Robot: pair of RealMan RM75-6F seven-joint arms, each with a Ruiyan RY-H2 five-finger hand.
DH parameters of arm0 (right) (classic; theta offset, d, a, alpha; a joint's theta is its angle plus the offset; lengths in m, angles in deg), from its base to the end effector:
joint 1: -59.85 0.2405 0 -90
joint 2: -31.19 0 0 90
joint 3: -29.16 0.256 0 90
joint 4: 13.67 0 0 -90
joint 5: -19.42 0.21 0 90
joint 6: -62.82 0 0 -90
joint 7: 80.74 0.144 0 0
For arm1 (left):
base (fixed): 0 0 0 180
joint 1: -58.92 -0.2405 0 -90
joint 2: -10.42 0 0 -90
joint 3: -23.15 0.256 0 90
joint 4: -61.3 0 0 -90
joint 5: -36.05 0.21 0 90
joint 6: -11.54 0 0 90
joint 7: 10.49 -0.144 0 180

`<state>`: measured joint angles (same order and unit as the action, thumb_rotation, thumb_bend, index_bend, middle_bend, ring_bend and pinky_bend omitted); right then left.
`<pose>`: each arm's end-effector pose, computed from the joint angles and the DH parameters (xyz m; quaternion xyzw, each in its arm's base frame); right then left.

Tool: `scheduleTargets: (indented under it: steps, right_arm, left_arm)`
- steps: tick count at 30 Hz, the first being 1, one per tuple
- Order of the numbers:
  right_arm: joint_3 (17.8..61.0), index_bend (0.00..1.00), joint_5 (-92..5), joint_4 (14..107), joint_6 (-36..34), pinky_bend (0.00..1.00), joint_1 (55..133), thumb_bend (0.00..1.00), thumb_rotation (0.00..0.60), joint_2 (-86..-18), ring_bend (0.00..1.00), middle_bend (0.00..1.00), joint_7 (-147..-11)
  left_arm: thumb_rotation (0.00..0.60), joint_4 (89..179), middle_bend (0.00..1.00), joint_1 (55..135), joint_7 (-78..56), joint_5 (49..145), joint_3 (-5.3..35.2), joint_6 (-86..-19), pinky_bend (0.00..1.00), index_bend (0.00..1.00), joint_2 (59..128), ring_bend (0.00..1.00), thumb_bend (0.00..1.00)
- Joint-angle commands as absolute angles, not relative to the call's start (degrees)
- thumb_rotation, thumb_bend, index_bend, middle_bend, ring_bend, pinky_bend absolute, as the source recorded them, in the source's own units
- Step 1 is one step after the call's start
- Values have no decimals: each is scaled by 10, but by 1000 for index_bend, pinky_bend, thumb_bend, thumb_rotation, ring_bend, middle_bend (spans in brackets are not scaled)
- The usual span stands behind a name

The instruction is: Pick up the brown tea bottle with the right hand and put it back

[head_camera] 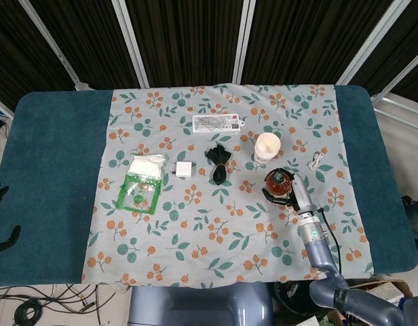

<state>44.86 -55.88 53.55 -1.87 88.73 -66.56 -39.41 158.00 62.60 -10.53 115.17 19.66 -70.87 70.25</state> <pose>-0.2272 -0.3372 -0.0052 0.4039 -0.6250 0.6025 0.2884 -0.3222 0.1750 0.1776 -0.5594 -0.4297 -0.3545 0.6138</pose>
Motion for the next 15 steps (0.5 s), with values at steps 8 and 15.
scheduleTargets:
  steps: [8, 15]
  right_arm:
    - [453, 513, -543, 470, -9, 520, 894, 437, 600, -715, 510, 428, -377]
    - [455, 425, -548, 443, -9, 515, 897, 364, 600, -735, 443, 362, -354]
  left_arm:
    - [600, 1580, 0, 626, -107, 1151, 196, -708, 0, 69, 703, 0, 374]
    - [600, 1580, 0, 627, -108, 1150, 197, -706, 0, 69, 703, 0, 374]
